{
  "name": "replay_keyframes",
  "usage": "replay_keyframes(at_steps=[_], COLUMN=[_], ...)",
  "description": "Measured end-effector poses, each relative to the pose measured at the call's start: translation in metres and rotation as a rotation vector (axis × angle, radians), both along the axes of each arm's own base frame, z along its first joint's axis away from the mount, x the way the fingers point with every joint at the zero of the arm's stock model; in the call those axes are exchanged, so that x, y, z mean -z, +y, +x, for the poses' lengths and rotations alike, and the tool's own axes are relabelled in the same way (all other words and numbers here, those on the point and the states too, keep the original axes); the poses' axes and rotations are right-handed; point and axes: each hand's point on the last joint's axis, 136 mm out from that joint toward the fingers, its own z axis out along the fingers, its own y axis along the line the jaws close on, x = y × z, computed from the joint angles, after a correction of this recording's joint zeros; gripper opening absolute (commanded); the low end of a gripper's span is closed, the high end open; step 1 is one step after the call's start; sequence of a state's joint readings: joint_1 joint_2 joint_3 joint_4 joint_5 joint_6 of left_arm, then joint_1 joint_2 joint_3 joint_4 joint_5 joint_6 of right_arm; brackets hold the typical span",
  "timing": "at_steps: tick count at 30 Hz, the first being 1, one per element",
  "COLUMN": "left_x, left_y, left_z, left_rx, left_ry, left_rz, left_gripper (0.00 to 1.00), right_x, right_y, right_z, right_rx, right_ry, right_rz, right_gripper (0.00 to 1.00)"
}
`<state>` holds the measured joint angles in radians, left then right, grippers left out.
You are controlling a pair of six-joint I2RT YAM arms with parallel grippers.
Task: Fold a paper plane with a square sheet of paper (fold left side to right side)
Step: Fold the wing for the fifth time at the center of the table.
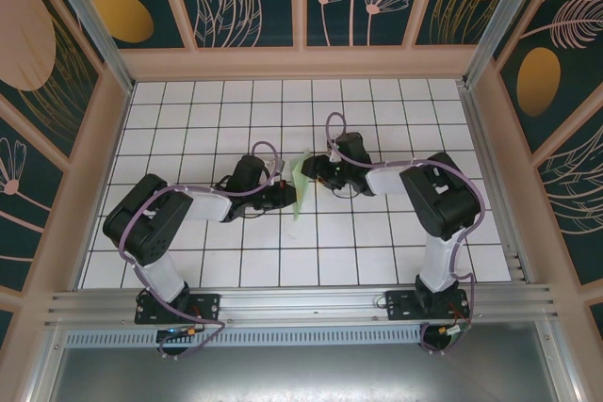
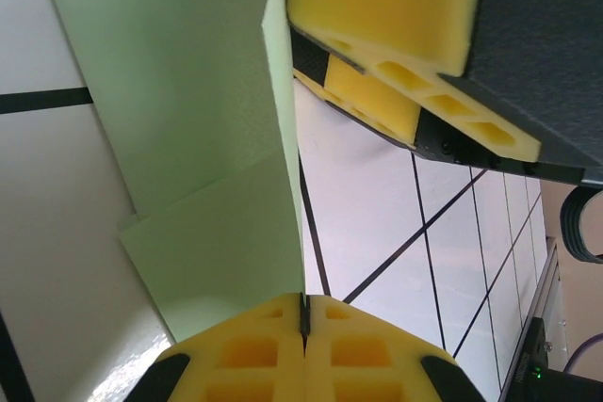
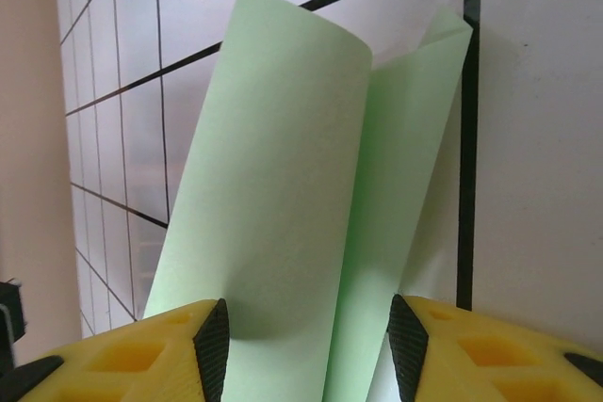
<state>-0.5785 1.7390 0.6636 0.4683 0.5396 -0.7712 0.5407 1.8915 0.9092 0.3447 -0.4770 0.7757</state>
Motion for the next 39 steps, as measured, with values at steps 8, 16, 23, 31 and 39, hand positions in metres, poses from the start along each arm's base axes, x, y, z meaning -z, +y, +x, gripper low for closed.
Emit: replay_keyframes(at_steps=[8,16,23,31,39], left_x=[0.004,0.015,0.017,0.017,0.006], left_y=[0.003,0.006,0.006,0.008,0.005], left_z=[0.000,-0.001,-0.001,0.001,0.009], left_rx=[-0.003,-0.004,-0.004,-0.008,-0.012], left_ry=[0.006,0.027,0.030,0.028,-0.001], left_rz=[0.007,0.024,0.027,0.027,0.011], left_gripper=[0.05,0.10,0.12,0.26,0.31], right_x=[0.004,0.007,0.011,0.012,0.012], right_y=[0.010,0.010,0.010,0.010,0.010], right_z=[-0.001,0.001,0.002,0.002,0.002], right_rx=[-0.015,-0.014,-0.009,-0.009,-0.009], right_ry=[0.014,0.043,0.084,0.092,0.093], right_rz=[-0.024,-0.043,-0.075,-0.080,-0.081], right_gripper=[0.50,0.49,0.45,0.45,0.44])
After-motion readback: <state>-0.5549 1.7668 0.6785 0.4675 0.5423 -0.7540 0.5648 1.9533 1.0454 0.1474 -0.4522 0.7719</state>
